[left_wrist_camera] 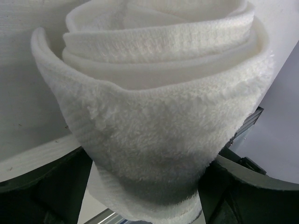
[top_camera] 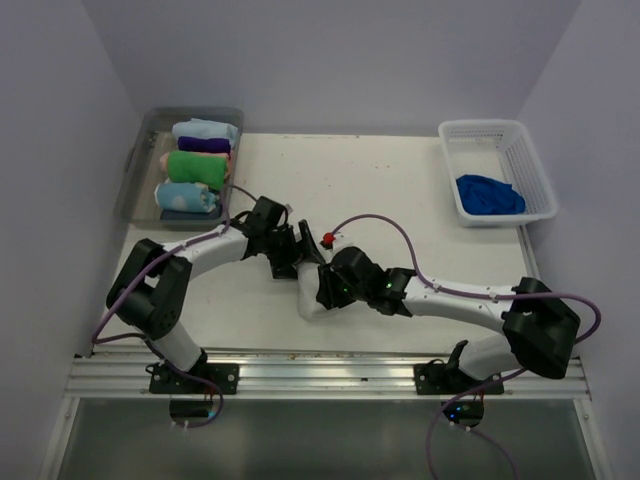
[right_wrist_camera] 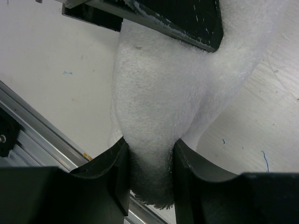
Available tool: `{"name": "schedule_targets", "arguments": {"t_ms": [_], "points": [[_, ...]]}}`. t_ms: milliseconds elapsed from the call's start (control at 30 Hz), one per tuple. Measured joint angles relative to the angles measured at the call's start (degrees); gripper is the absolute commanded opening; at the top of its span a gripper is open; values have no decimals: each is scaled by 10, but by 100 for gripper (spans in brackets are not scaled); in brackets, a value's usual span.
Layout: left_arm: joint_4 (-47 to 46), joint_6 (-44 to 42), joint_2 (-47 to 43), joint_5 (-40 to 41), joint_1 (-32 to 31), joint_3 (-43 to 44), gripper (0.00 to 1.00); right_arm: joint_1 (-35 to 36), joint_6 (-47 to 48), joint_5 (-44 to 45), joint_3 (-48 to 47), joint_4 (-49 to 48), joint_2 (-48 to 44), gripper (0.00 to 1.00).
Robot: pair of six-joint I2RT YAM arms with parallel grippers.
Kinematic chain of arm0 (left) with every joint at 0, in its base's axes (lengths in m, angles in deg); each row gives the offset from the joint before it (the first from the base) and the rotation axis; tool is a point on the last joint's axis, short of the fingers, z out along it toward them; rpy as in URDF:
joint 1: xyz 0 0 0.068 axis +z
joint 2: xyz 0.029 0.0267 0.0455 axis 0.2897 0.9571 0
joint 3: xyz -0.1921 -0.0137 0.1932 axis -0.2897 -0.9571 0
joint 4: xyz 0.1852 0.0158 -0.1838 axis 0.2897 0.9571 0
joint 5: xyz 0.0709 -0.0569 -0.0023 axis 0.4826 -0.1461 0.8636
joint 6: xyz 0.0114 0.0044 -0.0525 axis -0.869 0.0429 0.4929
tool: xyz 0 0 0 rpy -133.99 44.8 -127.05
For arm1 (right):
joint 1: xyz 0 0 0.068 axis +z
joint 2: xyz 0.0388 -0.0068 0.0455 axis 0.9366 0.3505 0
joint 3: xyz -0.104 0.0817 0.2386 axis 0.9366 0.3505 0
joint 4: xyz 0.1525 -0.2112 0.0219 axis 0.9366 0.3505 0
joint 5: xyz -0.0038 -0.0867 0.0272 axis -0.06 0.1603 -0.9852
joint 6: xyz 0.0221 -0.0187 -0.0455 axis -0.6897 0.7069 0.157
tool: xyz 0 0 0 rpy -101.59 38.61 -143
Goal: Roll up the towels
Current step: Roll the towel, then place the rolled towel into the container
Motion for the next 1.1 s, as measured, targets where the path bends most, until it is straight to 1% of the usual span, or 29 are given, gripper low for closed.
{"name": "schedule_targets", "arguments": {"t_ms": [33,167,200,267,300,333,367,467,500,567,600,700,767,900,967,1100], "points": [[-2,0,4,-1,0,0,79,0,0,-1,0,0,1,35],[-12,0,20,-9,-1,0,71,0,0,-2,0,-3,4,36],[-16,0,23,-11,-1,0,65,0,0,-2,0,-3,4,37],[-21,1,27,-16,-1,0,57,0,0,-2,0,-3,5,40],[-23,0,29,-17,-1,1,47,0,0,-2,0,-3,5,46],[-24,1,30,-18,-2,1,41,0,0,-2,0,-3,5,51],[-26,0,31,-19,-2,1,32,0,0,-3,0,-3,5,61],[-27,1,31,-20,-3,3,19,0,3,-3,-5,3,5,75],[-26,0,31,-20,-3,4,13,0,5,-2,-10,11,5,80],[-25,-2,31,-19,-5,7,7,0,11,4,-21,33,2,83],[-24,-3,31,-19,-5,8,5,0,14,10,-28,48,-4,84],[-15,-9,31,-17,-5,15,4,-3,23,33,-42,97,-46,85],[-4,-15,31,-12,-5,25,3,-7,30,58,-63,139,-90,87],[21,-30,30,2,-3,51,3,-10,45,130,-117,196,-189,89],[41,-40,29,4,2,76,3,-13,47,172,-134,216,-227,90],[76,-58,18,1,31,138,3,-27,41,239,-139,259,-252,90]]}}
